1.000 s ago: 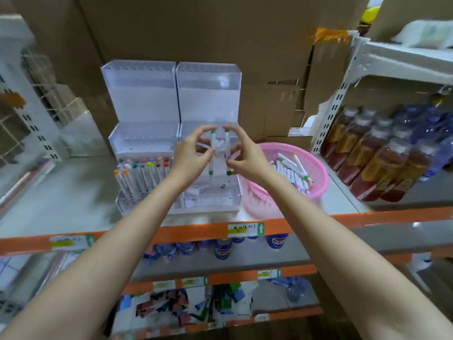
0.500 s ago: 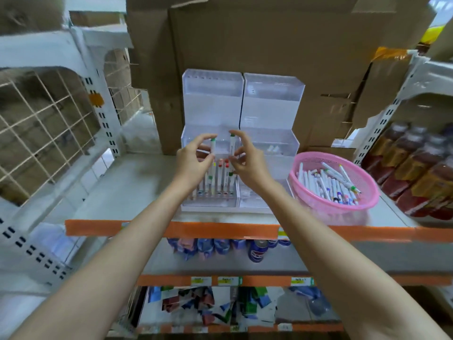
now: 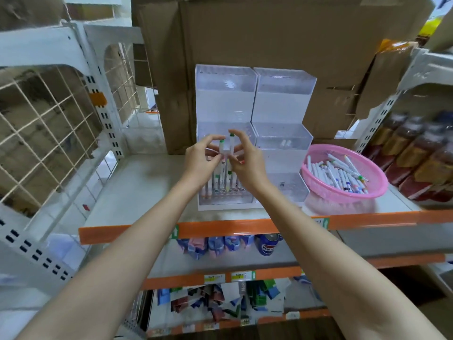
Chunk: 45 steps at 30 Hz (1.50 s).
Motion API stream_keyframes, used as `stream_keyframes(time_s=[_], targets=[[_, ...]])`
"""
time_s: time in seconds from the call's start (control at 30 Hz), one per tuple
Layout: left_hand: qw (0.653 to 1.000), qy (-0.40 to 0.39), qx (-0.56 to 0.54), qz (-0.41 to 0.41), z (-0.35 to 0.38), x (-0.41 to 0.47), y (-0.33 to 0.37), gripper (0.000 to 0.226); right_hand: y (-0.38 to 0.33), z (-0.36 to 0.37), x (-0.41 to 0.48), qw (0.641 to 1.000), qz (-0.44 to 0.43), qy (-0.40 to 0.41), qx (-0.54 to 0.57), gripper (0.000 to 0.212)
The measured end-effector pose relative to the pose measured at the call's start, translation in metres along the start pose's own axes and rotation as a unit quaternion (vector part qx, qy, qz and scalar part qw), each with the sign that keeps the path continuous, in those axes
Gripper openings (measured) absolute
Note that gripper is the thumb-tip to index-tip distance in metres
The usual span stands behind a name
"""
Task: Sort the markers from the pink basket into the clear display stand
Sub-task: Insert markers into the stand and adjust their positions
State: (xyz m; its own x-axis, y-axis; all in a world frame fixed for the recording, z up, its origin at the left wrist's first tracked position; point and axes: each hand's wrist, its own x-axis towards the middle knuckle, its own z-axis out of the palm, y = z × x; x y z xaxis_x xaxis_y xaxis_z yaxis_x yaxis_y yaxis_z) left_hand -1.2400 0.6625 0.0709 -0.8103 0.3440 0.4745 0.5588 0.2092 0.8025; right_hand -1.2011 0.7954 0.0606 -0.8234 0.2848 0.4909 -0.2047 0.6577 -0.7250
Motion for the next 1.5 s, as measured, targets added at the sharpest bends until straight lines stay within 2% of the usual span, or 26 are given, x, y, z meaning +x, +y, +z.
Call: stream_keyframes(time_s=[0.37, 0.6, 0.77, 1.07, 1.23, 1.5], targets=[[0.998, -0.01, 0.038, 0.041, -0.005, 0.002, -0.013, 0.024, 0.003, 0.013, -0.006, 0.998, -0.016, 0.049, -0.032, 0.051], [0.999, 0.0, 0.034, 0.037, -0.005, 0.001, -0.02, 0.018, 0.005, 0.017, -0.012, 0.998, -0.021, 0.042, -0.036, 0.04], [0.994, -0.014, 0.085, 0.07, -0.005, -0.002, -0.022, 0.017, 0.011, 0.019, -0.013, 0.996, -0.039, 0.041, -0.062, 0.035], [0.988, 0.008, 0.12, 0.098, -0.01, -0.002, -0.023, 0.013, 0.016, 0.02, -0.014, 0.997, -0.047, 0.011, -0.058, 0.035], [0.979, -0.018, 0.148, 0.136, -0.013, -0.003, -0.018, 0.012, 0.016, 0.02, -0.016, 0.997, -0.056, 0.013, -0.06, 0.034], [0.973, -0.05, 0.183, 0.131, -0.01, -0.008, -0.029, 0.008, 0.014, 0.02, -0.017, 0.996, -0.056, 0.004, -0.067, 0.037]])
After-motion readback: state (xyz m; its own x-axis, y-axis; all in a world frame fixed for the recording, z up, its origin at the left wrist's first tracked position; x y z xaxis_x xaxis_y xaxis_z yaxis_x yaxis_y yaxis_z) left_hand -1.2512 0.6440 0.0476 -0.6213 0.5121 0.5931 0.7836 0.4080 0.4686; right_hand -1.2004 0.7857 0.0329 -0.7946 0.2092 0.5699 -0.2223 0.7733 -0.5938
